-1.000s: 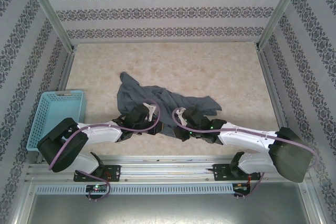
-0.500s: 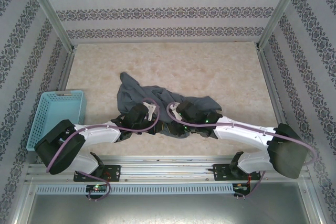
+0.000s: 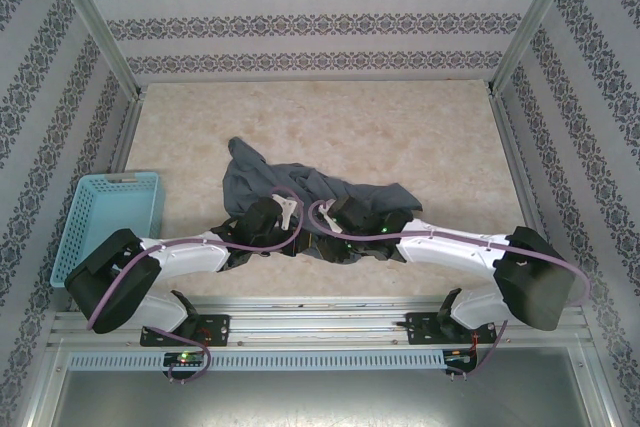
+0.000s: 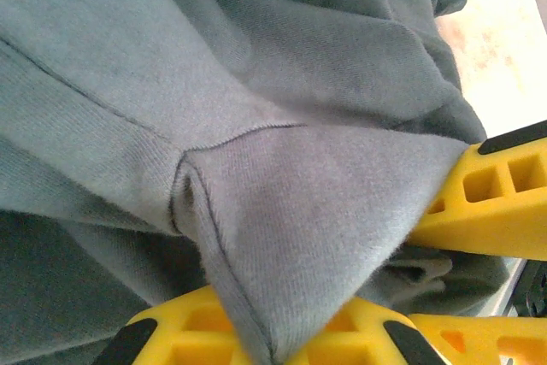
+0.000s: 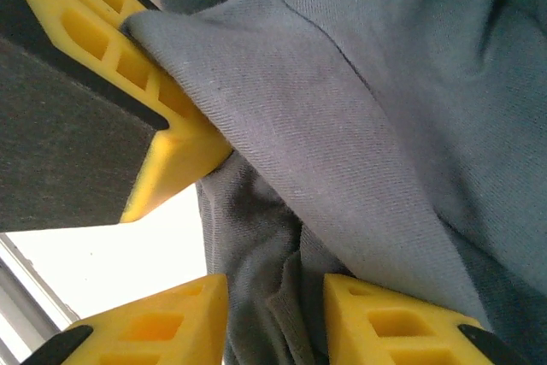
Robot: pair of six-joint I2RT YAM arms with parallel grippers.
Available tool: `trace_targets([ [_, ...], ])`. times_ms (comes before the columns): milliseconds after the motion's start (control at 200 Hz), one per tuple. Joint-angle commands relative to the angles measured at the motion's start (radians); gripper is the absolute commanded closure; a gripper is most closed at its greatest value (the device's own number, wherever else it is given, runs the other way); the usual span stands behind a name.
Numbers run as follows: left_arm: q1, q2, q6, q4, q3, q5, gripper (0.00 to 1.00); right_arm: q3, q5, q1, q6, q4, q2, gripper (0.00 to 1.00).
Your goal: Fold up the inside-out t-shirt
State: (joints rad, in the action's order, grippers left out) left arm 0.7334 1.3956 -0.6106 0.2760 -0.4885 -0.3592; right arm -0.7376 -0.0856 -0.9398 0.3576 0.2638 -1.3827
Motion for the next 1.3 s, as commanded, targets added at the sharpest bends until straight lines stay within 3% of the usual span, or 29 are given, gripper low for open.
trace_targets([
  [0, 0.011, -0.020, 0.017, -0.011, -0.011, -0.007, 0.90, -0.026, 0.042, -0.016, -0.019, 0.030, -0.010, 0.68],
  [125, 0.011, -0.015, 0.017, -0.011, -0.010, -0.007, 0.90, -0.023, 0.049, -0.016, -0.018, 0.032, 0.013, 0.80],
  [465, 0.011, -0.006, 0.015, -0.008, -0.015, -0.006, 0.90, -0.019, 0.041, -0.025, -0.020, 0.058, 0.102, 1.00],
  [724, 0.011, 0.020, 0.028, -0.051, -0.041, 0.024, 0.90, 0.041, 0.029, -0.043, -0.011, 0.051, 0.254, 1.00],
  [1129, 0.011, 0.005, 0.036, -0.095, -0.054, 0.063, 0.89, 0.185, 0.177, -0.035, 0.129, 0.132, 0.525, 1.00],
  [1294, 0.013, -0.063, 0.069, -0.180, -0.064, 0.108, 0.81, 0.241, 0.204, 0.023, 0.183, 0.171, 0.628, 1.00],
])
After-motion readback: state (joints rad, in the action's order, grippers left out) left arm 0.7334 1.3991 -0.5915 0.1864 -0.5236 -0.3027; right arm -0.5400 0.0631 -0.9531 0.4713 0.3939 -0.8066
